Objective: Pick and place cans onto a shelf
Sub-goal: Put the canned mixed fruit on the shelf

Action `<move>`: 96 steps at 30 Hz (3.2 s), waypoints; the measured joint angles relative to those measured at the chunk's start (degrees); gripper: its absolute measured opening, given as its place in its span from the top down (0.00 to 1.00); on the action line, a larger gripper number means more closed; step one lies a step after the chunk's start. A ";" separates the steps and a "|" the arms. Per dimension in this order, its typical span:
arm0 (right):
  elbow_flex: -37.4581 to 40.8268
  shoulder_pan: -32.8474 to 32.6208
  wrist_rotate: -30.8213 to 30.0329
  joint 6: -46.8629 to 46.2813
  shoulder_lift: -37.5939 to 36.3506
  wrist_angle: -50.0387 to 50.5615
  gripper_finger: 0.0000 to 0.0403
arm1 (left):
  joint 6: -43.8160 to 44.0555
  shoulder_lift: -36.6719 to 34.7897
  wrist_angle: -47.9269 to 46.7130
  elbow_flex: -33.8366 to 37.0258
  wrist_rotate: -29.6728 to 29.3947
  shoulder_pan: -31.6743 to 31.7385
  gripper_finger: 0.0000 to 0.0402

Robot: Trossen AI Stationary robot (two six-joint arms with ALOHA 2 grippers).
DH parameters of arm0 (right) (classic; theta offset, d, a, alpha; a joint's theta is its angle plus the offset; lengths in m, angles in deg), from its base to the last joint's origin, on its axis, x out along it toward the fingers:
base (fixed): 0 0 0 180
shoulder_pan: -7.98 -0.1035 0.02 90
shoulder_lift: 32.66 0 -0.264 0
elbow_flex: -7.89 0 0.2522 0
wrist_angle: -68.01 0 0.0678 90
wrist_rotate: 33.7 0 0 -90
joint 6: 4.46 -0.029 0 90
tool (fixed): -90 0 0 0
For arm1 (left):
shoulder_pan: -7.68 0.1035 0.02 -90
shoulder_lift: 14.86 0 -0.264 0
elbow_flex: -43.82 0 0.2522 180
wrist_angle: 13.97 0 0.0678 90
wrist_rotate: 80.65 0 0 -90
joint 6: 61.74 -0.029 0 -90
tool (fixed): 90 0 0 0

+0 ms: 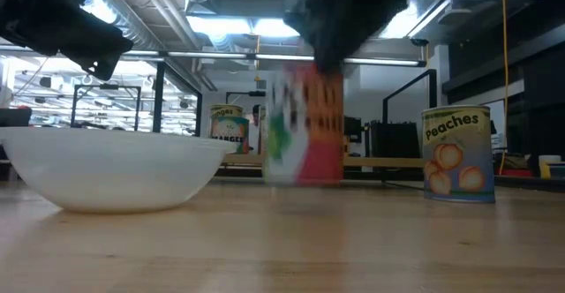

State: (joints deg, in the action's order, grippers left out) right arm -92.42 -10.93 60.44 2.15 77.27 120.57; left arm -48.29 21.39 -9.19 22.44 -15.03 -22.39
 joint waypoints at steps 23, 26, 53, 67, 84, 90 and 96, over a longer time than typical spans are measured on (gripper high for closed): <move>-10.61 16.78 0.27 23.92 -16.45 24.24 0.99 | 0.01 0.00 0.16 0.00 0.02 0.00 0.81; -10.50 23.03 2.41 31.10 -16.71 25.90 0.99 | 0.00 0.00 0.16 0.00 0.02 0.00 0.81; 3.64 49.16 15.06 56.89 -7.97 11.50 0.98 | 0.02 0.02 0.37 0.00 -0.46 0.07 0.81; 3.64 49.18 13.53 56.63 -7.87 10.28 0.95 | 0.00 0.00 0.37 0.00 -0.55 0.07 0.81; 3.64 49.18 13.46 56.47 -7.87 9.43 0.90 | 0.02 0.00 0.37 0.00 -0.63 0.07 0.81; 3.64 49.18 13.46 56.45 -7.87 9.39 0.84 | 0.02 0.00 0.37 0.00 -0.63 0.07 0.81; 3.63 49.18 13.44 56.45 -7.87 8.74 0.84 | 0.02 0.00 0.37 0.00 -0.63 0.07 0.81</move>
State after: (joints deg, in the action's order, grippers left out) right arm -88.79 38.24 73.88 58.61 69.41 129.32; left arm -48.27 21.39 -8.82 22.44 -15.67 -22.32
